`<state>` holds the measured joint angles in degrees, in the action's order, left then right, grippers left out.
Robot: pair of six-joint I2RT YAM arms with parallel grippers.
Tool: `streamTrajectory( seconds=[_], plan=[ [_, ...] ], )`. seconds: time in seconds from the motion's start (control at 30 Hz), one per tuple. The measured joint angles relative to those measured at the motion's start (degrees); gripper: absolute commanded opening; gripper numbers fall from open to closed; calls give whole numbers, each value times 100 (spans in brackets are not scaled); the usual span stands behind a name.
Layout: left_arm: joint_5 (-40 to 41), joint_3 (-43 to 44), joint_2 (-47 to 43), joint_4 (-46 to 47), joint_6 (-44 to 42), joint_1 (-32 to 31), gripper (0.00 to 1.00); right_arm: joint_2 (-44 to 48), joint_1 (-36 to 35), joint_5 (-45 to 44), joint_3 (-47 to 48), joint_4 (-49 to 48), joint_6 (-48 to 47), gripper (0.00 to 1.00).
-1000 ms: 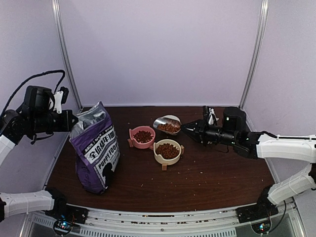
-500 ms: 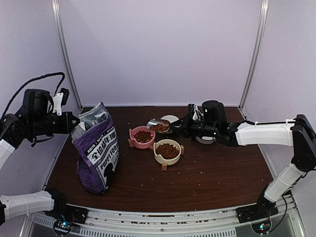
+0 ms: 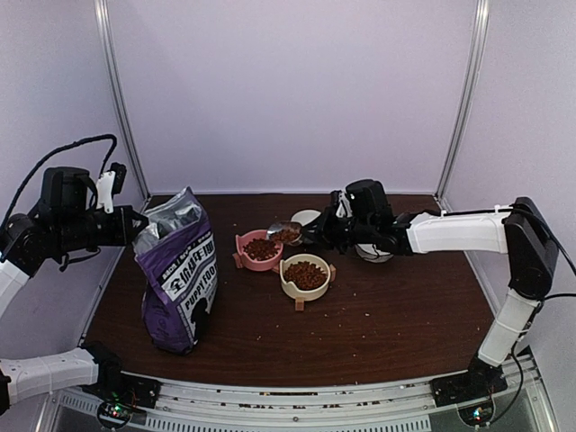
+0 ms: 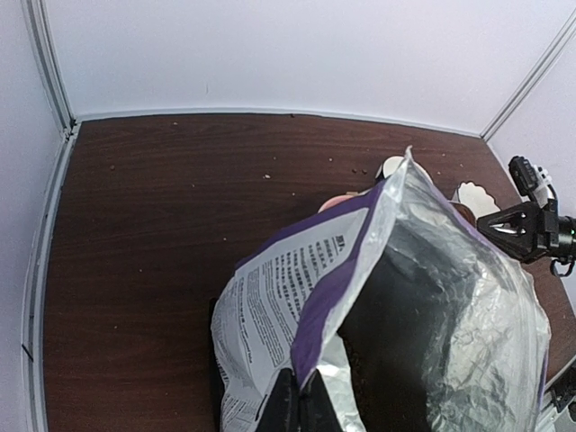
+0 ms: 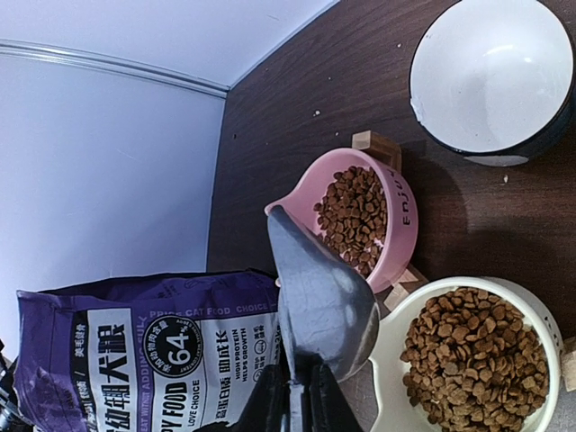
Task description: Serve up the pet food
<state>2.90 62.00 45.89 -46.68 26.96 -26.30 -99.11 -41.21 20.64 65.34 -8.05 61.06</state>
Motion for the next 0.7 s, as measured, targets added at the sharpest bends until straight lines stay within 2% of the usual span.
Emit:
streamTrajectory(
  seconds=[0.7],
  plan=[
    [-280,-146,-26,212,26,2,0,-452,-17,-662,1102,1381,-560,0]
  ],
)
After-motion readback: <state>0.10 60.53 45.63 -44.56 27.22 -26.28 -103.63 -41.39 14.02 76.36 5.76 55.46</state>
